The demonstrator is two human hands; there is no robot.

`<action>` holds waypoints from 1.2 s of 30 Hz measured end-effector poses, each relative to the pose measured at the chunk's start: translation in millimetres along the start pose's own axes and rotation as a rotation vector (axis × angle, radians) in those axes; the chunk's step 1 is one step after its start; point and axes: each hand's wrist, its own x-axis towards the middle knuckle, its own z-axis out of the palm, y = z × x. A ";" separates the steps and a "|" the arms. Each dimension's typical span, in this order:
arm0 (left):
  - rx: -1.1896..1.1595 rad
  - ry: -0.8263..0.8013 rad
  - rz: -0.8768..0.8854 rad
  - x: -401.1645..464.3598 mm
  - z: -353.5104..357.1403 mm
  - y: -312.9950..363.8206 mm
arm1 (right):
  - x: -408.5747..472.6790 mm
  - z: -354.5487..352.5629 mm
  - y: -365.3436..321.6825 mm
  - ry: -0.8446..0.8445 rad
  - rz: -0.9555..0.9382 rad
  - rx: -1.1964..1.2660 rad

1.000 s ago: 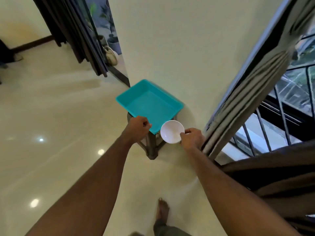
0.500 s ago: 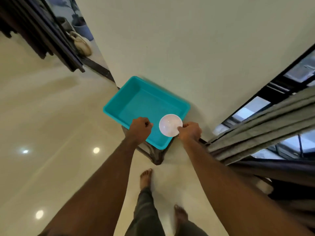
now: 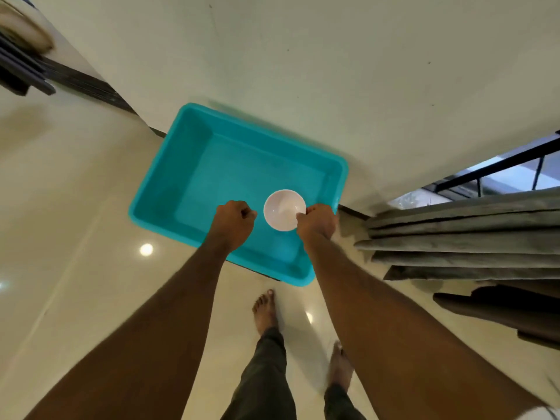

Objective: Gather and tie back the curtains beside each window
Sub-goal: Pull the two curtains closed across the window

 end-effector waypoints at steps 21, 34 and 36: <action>0.049 -0.128 0.086 15.6 17.3 -11.2 | 14.8 28.3 18.1 0.037 0.156 0.114; 0.090 -0.093 0.272 -62.0 48.2 106.9 | -35.8 -110.4 81.6 0.173 -0.064 0.213; 0.130 -0.092 0.309 -81.4 66.8 128.0 | -44.5 -135.4 108.3 0.202 -0.069 0.204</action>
